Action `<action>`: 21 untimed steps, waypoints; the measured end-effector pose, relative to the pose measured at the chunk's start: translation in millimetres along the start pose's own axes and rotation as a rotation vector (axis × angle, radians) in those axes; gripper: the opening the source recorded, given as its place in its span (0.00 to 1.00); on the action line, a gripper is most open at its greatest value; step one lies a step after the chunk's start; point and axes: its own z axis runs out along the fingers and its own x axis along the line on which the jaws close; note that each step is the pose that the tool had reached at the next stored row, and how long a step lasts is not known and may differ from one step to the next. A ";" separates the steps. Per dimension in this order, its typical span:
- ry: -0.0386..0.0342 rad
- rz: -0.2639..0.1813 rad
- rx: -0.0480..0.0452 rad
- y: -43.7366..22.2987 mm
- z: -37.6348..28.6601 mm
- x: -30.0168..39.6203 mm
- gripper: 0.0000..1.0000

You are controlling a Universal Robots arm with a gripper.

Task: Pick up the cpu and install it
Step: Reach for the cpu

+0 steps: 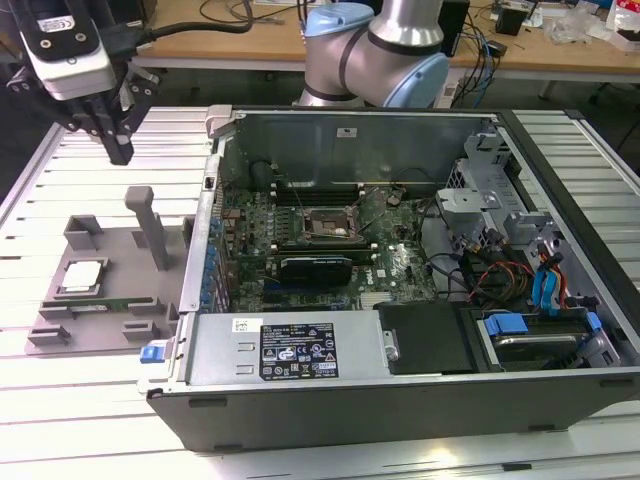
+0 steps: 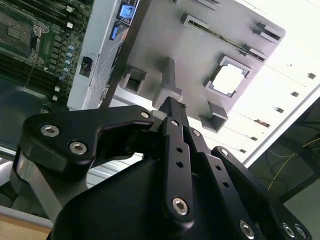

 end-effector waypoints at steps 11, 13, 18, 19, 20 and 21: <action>0.0000 0.000 0.0000 -2.0 -0.7 27.0 0.11; 0.0001 0.000 0.0001 -2.5 -0.9 33.5 0.11; 0.0000 0.000 0.0000 -3.2 -1.1 42.3 0.11; 0.0001 0.000 0.0000 -3.3 -1.2 43.7 0.11; 0.0000 0.000 0.0000 -3.5 -1.2 46.2 0.11; 0.0001 0.000 0.0000 -3.7 -1.3 49.2 0.11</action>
